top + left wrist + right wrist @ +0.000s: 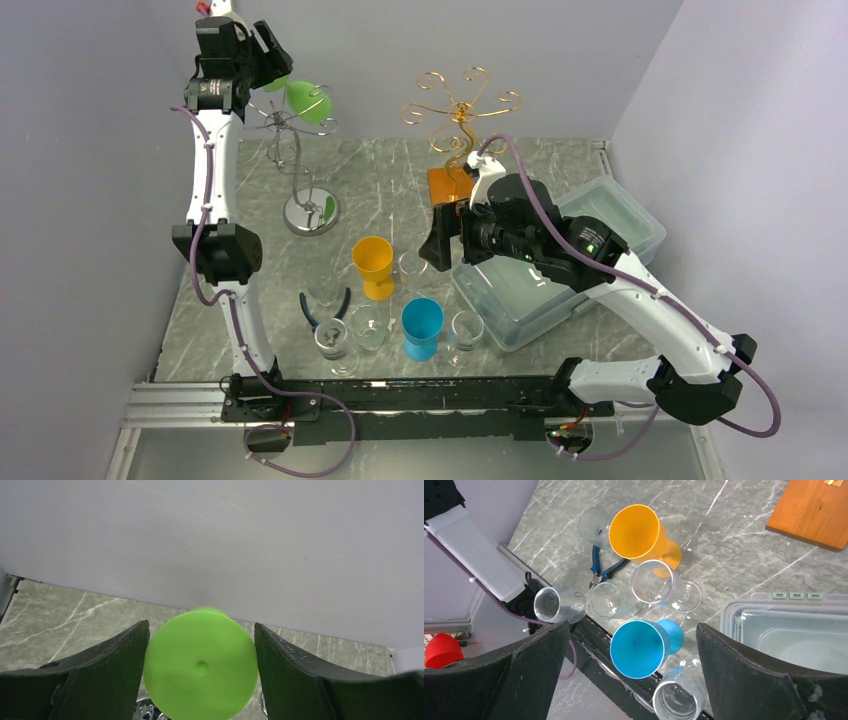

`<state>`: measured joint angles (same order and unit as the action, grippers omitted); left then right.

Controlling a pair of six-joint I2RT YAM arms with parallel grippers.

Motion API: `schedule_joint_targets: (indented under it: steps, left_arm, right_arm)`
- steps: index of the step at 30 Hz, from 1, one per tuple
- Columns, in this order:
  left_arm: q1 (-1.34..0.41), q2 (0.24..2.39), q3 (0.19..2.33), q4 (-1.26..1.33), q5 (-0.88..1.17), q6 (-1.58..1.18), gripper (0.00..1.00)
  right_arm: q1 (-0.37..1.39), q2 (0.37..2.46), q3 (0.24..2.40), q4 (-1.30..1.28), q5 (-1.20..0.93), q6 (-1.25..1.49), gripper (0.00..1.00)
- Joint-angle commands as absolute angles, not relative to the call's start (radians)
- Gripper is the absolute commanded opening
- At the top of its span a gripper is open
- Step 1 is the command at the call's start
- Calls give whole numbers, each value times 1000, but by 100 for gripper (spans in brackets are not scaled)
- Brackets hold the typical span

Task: Take the wine glass off the wine glass rack
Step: Pick up the wine glass from the wine rack.

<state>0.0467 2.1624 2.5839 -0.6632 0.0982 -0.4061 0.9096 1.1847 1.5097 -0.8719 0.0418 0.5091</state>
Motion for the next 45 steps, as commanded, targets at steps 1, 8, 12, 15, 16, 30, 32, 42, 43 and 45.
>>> schedule_joint_targets:
  steps: [1,8,12,15,16,30,32,42,43,45]
  left_arm:
    - [39,2079,2585,-647,67,-379,47]
    - [39,2048,2571,-673,50,-368,47]
    - [39,2041,2570,-695,43,-365,47]
    - [39,2034,2564,-704,34,-361,47]
    - [39,2032,2561,-705,32,-359,47]
    - [42,2020,2548,-737,2,-334,47]
    - [44,2017,2543,-739,-12,-331,46]
    - [56,2005,2529,-743,-48,-323,46]
    - [58,2005,2528,-742,-47,-323,46]
    - [62,2002,2527,-745,-49,-322,46]
  right_arm:
    - [904,1162,1511,-827,27,516,100]
    - [904,1161,1506,-821,21,518,100]
    - [904,1160,1503,-820,20,521,100]
    - [904,1160,1503,-821,17,521,100]
    - [904,1160,1503,-821,17,522,100]
    - [904,1164,1504,-818,11,522,100]
    - [904,1164,1504,-816,11,522,100]
    - [904,1163,1499,-810,9,520,100]
    - [904,1164,1499,-810,8,520,100]
    - [904,1164,1496,-809,8,520,100]
